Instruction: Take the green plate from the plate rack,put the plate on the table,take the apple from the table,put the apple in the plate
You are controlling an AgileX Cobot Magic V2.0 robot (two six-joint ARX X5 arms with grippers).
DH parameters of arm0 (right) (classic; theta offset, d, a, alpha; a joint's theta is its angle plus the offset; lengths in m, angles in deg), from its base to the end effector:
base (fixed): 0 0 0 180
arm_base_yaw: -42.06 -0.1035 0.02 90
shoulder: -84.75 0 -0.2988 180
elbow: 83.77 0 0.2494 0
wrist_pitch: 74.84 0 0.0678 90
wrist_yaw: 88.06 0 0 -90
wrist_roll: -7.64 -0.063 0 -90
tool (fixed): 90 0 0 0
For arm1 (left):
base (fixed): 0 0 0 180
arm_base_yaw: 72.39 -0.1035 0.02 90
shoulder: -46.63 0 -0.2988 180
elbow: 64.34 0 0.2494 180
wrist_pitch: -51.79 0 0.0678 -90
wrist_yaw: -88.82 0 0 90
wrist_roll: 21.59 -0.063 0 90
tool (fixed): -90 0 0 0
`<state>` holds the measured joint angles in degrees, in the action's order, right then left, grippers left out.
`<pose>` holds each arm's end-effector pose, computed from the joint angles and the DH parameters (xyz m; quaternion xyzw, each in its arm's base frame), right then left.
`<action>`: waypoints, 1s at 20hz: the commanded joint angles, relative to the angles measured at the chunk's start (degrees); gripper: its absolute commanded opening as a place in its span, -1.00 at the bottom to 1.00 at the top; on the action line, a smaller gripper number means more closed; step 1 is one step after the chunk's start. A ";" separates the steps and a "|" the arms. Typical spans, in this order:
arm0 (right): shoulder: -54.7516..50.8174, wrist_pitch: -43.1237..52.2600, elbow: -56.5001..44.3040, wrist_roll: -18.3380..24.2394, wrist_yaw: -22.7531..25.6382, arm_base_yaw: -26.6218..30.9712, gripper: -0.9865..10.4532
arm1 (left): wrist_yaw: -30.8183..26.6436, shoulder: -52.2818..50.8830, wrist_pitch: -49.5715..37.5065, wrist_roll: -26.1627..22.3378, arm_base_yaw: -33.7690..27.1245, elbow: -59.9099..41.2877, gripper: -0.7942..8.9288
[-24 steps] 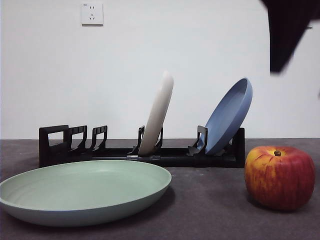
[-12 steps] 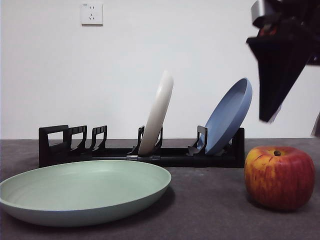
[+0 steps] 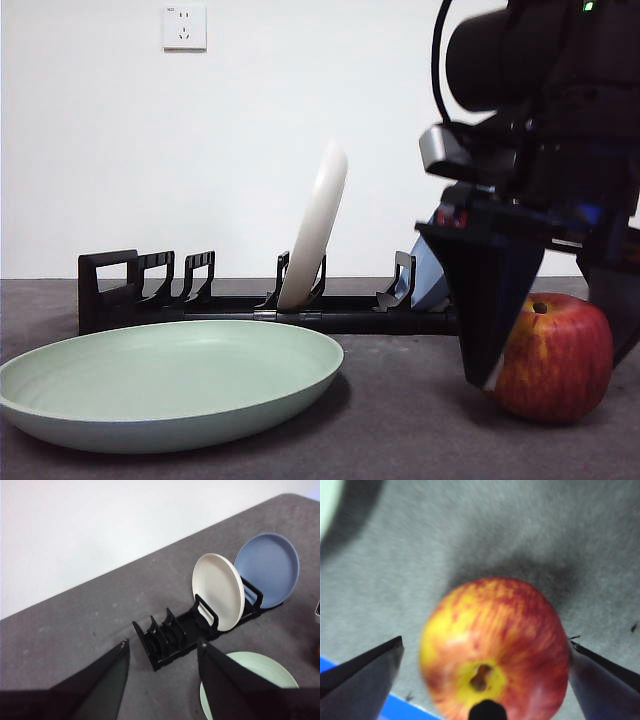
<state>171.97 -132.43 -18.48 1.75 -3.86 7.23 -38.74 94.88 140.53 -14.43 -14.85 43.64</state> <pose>0.2103 0.1541 0.1805 -0.1230 0.6321 0.2347 0.7282 0.0591 -0.0213 0.4847 0.1249 0.1792 -0.1571 0.9631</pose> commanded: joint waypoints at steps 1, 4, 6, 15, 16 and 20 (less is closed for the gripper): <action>0.15 0.50 -0.46 -0.52 0.26 -0.09 -0.32 | -1.29 -0.11 0.59 1.53 0.04 -0.07 -0.37; 0.13 0.07 0.77 -0.50 0.57 -0.09 -0.61 | -2.12 -0.11 0.59 1.62 0.04 -0.07 -0.37; 0.13 -1.01 2.62 -0.50 0.72 -0.09 -0.78 | -2.12 -0.11 0.59 1.62 0.04 -0.07 -0.37; -0.50 -11.43 23.67 0.68 -4.83 -2.45 -0.85 | -2.12 -0.11 0.59 1.62 0.04 -0.07 -0.37; -0.50 -10.91 25.73 0.85 -6.69 -3.52 -0.85 | -2.12 -0.11 0.61 1.62 0.04 -0.07 -0.37; -0.48 -5.73 30.38 0.94 -9.18 -9.33 -0.85 | -2.12 -0.11 0.72 1.62 0.04 -0.07 -0.37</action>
<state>171.55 -138.15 11.91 2.30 -12.91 -2.15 -40.71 94.88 141.19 -13.41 -14.85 43.64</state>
